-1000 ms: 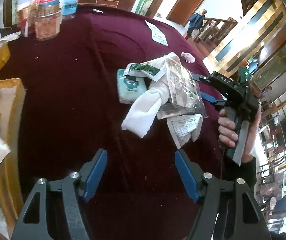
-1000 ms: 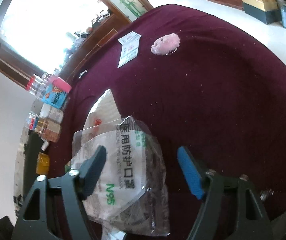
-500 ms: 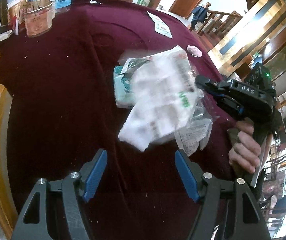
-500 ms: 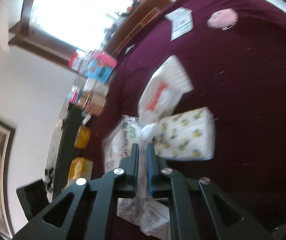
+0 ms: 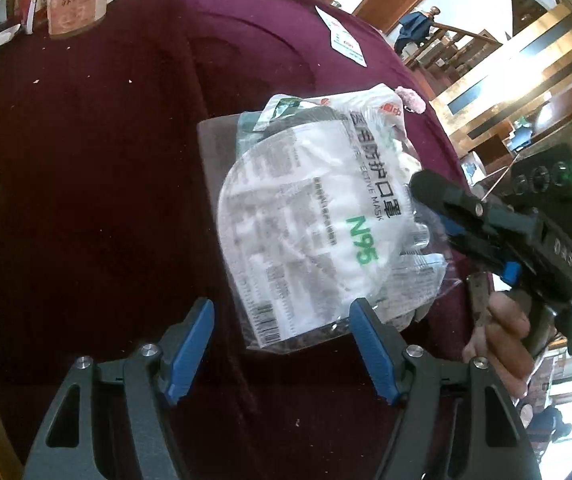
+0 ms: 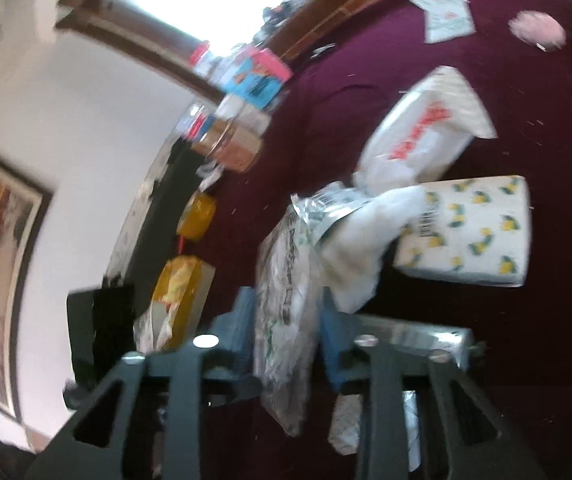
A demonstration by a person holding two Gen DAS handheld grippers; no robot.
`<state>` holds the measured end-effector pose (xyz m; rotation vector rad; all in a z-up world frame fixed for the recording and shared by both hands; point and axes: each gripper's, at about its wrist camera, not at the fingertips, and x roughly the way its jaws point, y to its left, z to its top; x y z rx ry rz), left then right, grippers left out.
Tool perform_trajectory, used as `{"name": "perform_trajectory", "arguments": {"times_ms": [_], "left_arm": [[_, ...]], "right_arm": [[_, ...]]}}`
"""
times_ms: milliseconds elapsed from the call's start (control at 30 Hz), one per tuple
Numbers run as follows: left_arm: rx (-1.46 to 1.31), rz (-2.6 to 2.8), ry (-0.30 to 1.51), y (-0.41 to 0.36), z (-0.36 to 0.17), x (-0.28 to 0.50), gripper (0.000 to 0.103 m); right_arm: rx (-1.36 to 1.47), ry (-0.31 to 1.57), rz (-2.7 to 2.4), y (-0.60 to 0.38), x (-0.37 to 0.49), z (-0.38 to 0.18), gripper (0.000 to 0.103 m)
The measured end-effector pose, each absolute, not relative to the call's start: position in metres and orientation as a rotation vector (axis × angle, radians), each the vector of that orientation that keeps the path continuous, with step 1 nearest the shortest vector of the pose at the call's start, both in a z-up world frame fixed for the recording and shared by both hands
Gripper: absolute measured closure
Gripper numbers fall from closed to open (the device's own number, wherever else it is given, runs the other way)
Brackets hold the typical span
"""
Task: Organize soft objects
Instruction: 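Grasp the knotted white towel with left gripper while right grasps a clear strip, then carry the white towel and clear strip over the tray with both grippers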
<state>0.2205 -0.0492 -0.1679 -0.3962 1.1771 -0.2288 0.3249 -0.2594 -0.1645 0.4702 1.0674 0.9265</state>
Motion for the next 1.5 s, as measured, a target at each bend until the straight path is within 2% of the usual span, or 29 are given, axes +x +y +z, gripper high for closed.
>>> {"name": "perform_trajectory", "arguments": {"times_ms": [133, 200, 433, 700, 733, 800, 900, 1167, 1500], "left_arm": [[-0.380, -0.229, 1.175, -0.050, -0.168, 0.219, 0.030], [-0.367, -0.229, 1.173, -0.051, -0.167, 0.218, 0.030], [-0.352, -0.232, 1.103, -0.043, -0.147, 0.207, 0.030], [-0.105, -0.260, 1.026, -0.091, -0.125, 0.231, 0.030], [-0.076, -0.272, 1.020, -0.098, -0.126, 0.238, 0.032], [-0.009, -0.287, 1.013, -0.111, -0.126, 0.250, 0.048], [0.065, -0.279, 1.045, -0.126, -0.136, 0.274, 0.064], [-0.023, -0.283, 1.098, -0.108, -0.146, 0.285, 0.070], [-0.113, -0.329, 1.179, -0.062, -0.130, 0.181, 0.070]], "right_arm": [[0.371, 1.075, 1.000, -0.234, 0.314, -0.159, 0.084], [0.299, 1.078, 0.975, -0.223, 0.309, -0.159, 0.100], [0.529, 0.852, 0.901, -0.285, 0.313, -0.130, 0.100], [0.615, 0.774, 0.650, -0.325, 0.315, -0.130, 0.100], [0.608, 0.763, 0.628, -0.327, 0.313, -0.129, 0.100], [0.603, 0.745, 0.595, -0.321, 0.310, -0.126, 0.100], [0.644, 0.721, 0.586, -0.334, 0.310, -0.126, 0.100], [0.734, 0.728, 0.613, -0.336, 0.322, -0.135, 0.100], [0.763, 0.749, 0.740, -0.323, 0.326, -0.136, 0.100]]}}
